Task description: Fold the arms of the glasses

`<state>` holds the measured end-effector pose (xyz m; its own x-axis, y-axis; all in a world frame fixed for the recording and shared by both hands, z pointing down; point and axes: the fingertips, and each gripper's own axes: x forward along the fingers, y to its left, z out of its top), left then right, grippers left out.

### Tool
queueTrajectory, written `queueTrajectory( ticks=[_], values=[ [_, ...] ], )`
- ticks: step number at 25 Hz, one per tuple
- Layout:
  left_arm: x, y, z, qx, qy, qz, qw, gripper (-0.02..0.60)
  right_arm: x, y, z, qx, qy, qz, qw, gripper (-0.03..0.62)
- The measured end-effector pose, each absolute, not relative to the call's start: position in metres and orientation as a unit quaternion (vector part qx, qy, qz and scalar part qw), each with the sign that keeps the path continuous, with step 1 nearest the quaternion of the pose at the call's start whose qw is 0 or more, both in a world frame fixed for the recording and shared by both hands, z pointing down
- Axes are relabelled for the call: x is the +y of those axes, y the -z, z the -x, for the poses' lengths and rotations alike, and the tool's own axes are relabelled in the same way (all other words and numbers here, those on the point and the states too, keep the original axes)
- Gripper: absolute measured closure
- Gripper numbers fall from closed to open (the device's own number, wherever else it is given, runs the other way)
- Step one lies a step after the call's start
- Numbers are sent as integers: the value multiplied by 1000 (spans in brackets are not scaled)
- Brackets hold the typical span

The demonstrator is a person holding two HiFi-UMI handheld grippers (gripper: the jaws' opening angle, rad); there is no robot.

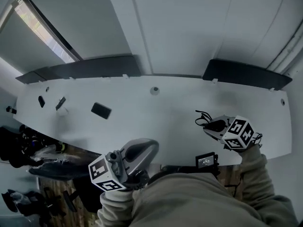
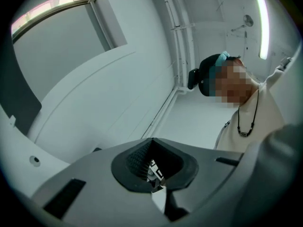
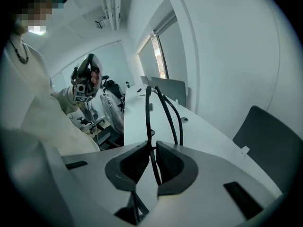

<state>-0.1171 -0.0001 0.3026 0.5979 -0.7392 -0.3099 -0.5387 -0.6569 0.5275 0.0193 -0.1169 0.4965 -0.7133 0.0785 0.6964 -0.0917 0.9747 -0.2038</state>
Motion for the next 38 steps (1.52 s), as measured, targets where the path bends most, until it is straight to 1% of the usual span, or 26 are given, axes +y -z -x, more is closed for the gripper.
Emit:
queueTrajectory(
  ticks=[8,21,38],
  values=[
    [27,-316,136,-414,248,-853,198,577,-120,-550,-10,-894,-118,18,432,536],
    [64,-333,151,-464,246,-824,212,577,-103,-674,-30,-827,-122,41,548,536],
    [90,-342,170,-485,260,-806,218,577,-66,-766,-51,-759,-144,82,630,536]
  ],
)
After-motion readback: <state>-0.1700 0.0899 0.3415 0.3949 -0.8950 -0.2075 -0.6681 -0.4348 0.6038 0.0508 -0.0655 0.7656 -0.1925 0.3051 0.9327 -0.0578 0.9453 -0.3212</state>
